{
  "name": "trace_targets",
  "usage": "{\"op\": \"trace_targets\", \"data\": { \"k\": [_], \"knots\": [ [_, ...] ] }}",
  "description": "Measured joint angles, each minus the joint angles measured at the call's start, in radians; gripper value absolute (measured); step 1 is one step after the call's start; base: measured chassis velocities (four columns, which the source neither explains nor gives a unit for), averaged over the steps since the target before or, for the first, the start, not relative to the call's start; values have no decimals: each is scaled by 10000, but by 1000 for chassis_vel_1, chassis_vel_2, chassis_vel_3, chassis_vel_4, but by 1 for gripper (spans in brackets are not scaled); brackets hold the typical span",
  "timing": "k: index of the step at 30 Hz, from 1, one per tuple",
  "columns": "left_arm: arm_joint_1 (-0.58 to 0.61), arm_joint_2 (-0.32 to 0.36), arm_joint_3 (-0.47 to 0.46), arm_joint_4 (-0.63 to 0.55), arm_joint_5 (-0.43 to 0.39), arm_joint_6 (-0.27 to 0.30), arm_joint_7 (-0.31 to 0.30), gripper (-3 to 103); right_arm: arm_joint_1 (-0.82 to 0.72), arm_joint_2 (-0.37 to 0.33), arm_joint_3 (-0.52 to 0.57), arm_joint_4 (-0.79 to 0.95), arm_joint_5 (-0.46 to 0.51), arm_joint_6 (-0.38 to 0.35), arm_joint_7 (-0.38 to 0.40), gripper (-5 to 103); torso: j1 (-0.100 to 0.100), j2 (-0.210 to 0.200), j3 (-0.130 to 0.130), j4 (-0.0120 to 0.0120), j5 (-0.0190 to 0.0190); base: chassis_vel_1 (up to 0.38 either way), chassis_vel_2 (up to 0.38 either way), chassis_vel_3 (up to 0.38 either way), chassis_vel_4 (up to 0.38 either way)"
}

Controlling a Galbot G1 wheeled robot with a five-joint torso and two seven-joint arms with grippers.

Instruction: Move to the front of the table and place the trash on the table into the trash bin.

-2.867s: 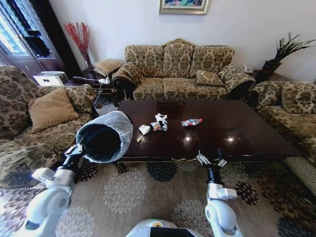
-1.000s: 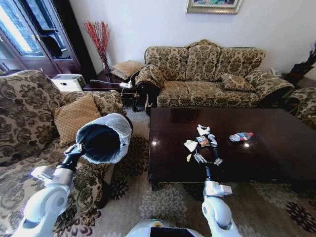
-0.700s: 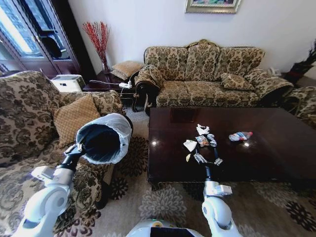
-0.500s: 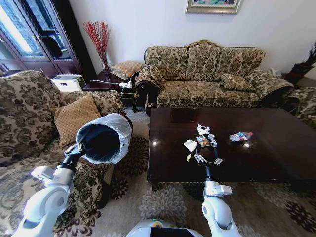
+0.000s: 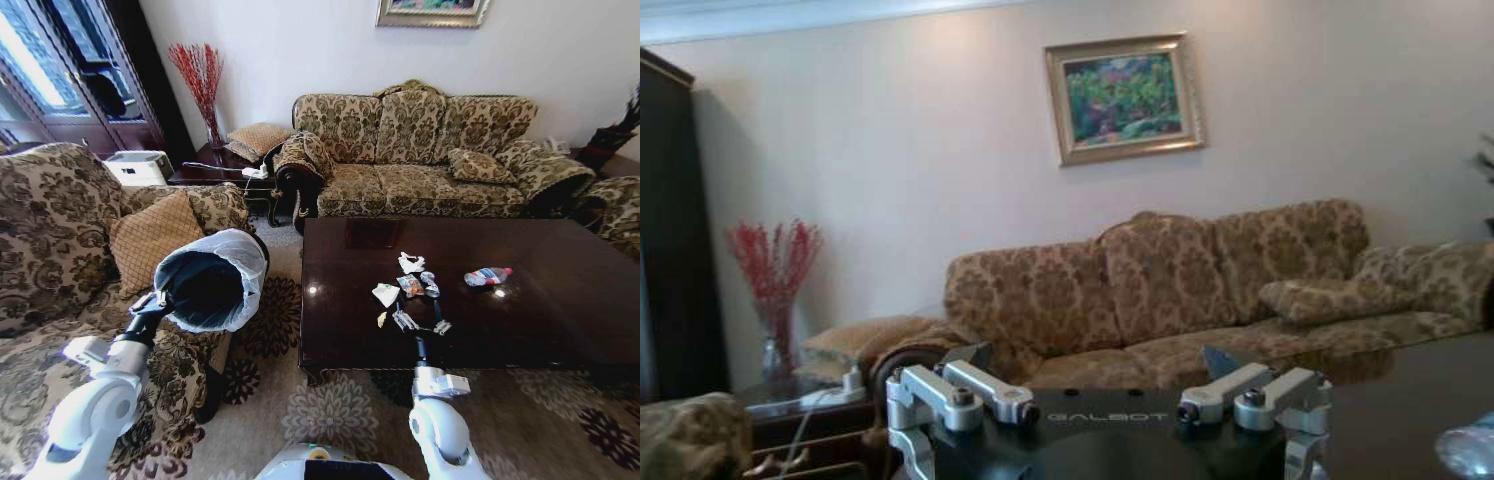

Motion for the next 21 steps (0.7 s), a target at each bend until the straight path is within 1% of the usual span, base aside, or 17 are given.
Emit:
{"op": "trace_targets", "data": {
  "k": [1,2,3,5,6,10,12,13,14,15,16,17,18,21],
  "knots": [
    [56,28,-66,-159,28,191,-52,0,-28,-37,-81,166,-3,-221,0,100,0,0,0,0,0,0,0,0,0],
    [266,120,-309,-731,135,902,-243,0,-115,-142,-310,647,-18,-845,-1,100,0,0,0,2,2,0,0,0,0],
    [266,120,-309,-731,135,902,-243,0,-115,-142,-310,647,-18,-845,-1,100,0,0,0,2,2,0,0,0,0],
    [457,160,-470,-1286,196,1529,-462,0,-215,-273,-612,1270,29,-1561,-2,100,-1,1,-1,2,10,0,0,0,0],
    [494,145,-473,-1389,194,1633,-527,0,-223,-311,-675,1425,86,-1686,-1,100,-2,1,-1,3,0,0,0,0,0],
    [549,191,-495,-1495,182,1745,-646,0,-297,-347,-718,1605,219,-1779,-1,100,-2,0,-1,2,2,0,0,0,0],
    [599,401,-550,-1539,75,2056,-814,0,-461,-457,-732,1705,197,-1957,-1,100,-1,1,0,1,2,0,0,0,0],
    [599,401,-550,-1539,75,2056,-814,0,-461,-457,-732,1705,197,-1957,-1,100,-1,1,0,1,2,0,0,0,0],
    [606,560,-583,-1548,-130,2308,-983,0,-577,-529,-713,1708,189,-2112,-1,100,-1,0,0,2,2,0,0,0,0],
    [593,774,-618,-1545,-522,2652,-1258,0,-695,-583,-653,1659,239,-2279,-1,100,-1,1,-1,0,3,0,0,0,0],
    [553,920,-620,-1471,-825,2879,-1410,0,-799,-609,-541,1514,339,-2332,-1,100,-2,1,-1,1,4,0,0,0,0],
    [509,1014,-613,-1354,-1003,3025,-1496,0,-876,-613,-448,1384,385,-2295,-1,100,-2,1,-1,0,5,0,0,0,0],
    [509,1014,-613,-1354,-1003,3025,-1496,0,-876,-613,-448,1384,385,-2295,-1,100,-2,1,-1,0,5,0,0,0,0],
    [413,1079,-457,-1092,-1195,3263,-1694,0,-1213,-625,-242,1111,584,-1880,0,100,0,0,1,0,-1,0,0,0,0]
  ]
}}
